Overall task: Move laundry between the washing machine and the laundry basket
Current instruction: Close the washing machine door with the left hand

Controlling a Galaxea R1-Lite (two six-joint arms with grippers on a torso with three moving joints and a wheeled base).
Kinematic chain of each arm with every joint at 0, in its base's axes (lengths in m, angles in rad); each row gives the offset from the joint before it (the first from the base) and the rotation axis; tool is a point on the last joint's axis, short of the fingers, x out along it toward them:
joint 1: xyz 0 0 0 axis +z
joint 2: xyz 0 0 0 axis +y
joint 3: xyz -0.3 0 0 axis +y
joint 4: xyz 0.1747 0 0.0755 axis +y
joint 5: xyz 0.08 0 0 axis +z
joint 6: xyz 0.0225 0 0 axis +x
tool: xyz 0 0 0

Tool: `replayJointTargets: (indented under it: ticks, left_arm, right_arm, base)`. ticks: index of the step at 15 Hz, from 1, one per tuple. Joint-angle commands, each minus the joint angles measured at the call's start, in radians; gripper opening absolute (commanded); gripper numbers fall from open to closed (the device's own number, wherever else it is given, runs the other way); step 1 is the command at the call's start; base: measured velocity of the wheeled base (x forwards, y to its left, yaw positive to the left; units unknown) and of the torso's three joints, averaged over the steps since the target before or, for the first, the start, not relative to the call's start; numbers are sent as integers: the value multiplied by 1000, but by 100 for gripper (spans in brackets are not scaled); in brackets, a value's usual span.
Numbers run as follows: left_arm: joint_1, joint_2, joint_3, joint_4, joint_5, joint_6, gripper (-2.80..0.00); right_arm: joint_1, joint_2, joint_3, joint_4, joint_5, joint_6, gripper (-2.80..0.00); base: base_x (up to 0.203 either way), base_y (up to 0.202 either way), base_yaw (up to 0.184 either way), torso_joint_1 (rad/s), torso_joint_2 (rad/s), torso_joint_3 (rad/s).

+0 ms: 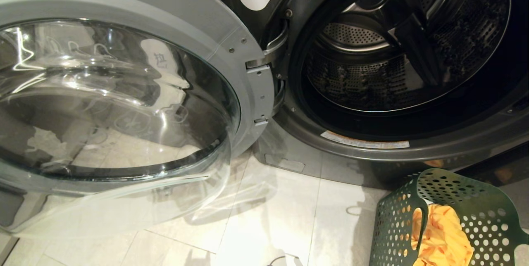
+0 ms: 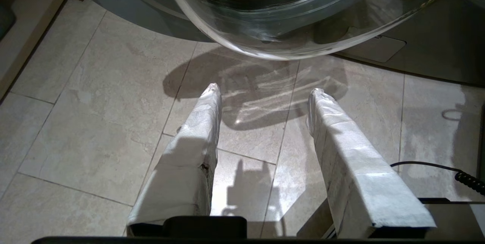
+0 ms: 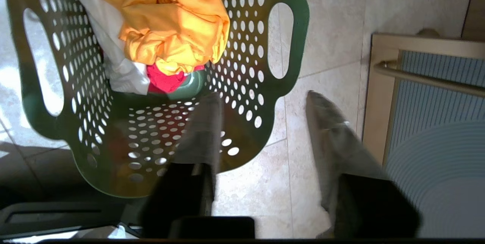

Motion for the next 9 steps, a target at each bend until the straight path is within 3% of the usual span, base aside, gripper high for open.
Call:
replayJointTargets:
  ticks: [1,5,9]
  left_arm:
    - [0,1,1,0,0,0,-280]
    - [0,1,0,0,0,0,-280]
    - [0,1,0,0,0,0,-280]
  right_arm:
    - [-9,-136,47,-1,21,-13,-280]
    - [-8,-420,150,-4,183,-134,-280]
    - [-7,-727,361,-3,353,-231,-280]
  base:
    - [0,0,0,0,0,0]
    - [0,0,0,0,0,0]
    - [0,0,0,0,0,0]
